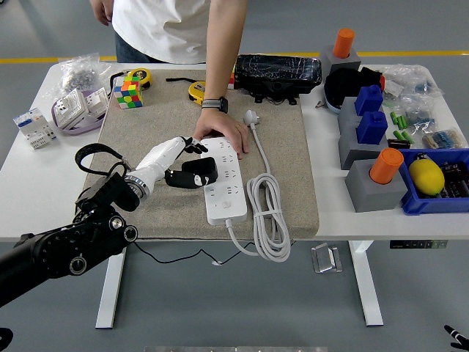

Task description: Put the plug near the board,insert it into the board,press the button,pull the plug out

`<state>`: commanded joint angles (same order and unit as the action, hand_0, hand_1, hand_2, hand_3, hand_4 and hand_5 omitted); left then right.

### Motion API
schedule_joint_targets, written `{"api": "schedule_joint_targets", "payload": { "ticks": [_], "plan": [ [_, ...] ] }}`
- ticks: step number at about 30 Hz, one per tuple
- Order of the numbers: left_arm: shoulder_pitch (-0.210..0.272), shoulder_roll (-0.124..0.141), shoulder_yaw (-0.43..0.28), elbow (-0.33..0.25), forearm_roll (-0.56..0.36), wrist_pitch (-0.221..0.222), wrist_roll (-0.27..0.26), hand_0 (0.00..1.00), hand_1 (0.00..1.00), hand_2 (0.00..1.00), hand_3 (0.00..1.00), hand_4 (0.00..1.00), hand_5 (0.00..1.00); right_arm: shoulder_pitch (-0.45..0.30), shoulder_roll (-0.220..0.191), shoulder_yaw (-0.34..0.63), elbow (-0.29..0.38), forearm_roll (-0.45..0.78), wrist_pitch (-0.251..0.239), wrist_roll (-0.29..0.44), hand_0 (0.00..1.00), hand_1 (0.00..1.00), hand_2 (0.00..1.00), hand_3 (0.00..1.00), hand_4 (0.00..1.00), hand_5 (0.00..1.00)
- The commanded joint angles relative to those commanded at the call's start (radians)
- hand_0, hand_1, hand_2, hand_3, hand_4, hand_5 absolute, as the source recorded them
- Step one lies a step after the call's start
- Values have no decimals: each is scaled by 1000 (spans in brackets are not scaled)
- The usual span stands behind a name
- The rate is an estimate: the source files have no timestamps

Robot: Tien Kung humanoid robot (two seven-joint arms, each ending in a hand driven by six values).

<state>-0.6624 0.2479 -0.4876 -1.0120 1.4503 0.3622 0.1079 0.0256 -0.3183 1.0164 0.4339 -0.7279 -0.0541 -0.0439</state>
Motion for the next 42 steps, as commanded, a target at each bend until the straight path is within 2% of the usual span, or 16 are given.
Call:
{"api": "schedule_joint_targets", "payload": {
  "ticks": [5, 6, 11, 12, 17, 18, 26, 32, 38, 41, 42],
  "plan": [
    [-13, -11, 26, 27, -17, 9, -3, 629, 623, 597, 603, 927, 248, -1, 1, 3, 1, 0, 0, 0, 622, 668, 639, 573, 983, 584],
    [-14, -12, 30, 29, -20, 11, -5, 476, 509, 544, 556, 848, 189, -1, 1, 3, 2, 0, 0, 0, 623, 669, 638, 573, 983, 585],
    [-19, -20, 43, 36, -37, 23, -18, 476, 509, 544, 556, 848, 189, -2, 2, 3, 1, -1, 0, 0, 623, 669, 638, 573, 983, 585],
    [-19, -21, 44, 36, -39, 25, -20, 382, 440, 481, 541, 701, 50, -3, 2, 4, 2, -1, -1, 0, 622, 668, 639, 573, 983, 585],
    [-16, -21, 41, 35, -51, 34, -39, 382, 440, 481, 541, 701, 50, -5, 2, 4, 2, -1, -1, 0, 622, 668, 639, 573, 983, 585],
    [-16, -21, 40, 36, -53, 37, -45, 374, 419, 452, 528, 682, 17, -5, 2, 4, 1, -1, -1, 0, 622, 666, 638, 573, 983, 585],
    [0, -13, 1, 29, -66, 68, -112, 370, 412, 443, 525, 676, 10, -9, 6, 10, 2, -4, -1, 0, 622, 667, 638, 573, 983, 584],
    [32, 11, -59, 15, -62, 78, -141, 373, 409, 436, 522, 672, 9, -11, 7, 14, 1, -4, -2, 1, 621, 667, 639, 573, 983, 585],
    [58, 23, -98, 70, -70, 99, -159, 386, 422, 445, 526, 676, 22, -13, 13, 14, 0, -4, -1, 1, 624, 668, 639, 572, 983, 584],
    [57, 27, -97, 122, -90, 114, -170, 386, 422, 445, 526, 676, 22, -12, 14, 12, -1, -3, -1, 1, 624, 668, 639, 572, 983, 584],
    [56, 28, -96, 132, -93, 115, -170, 475, 498, 534, 560, 755, 66, -11, 14, 12, -1, -3, -1, 1, 621, 668, 639, 572, 983, 584]
  ]
}}
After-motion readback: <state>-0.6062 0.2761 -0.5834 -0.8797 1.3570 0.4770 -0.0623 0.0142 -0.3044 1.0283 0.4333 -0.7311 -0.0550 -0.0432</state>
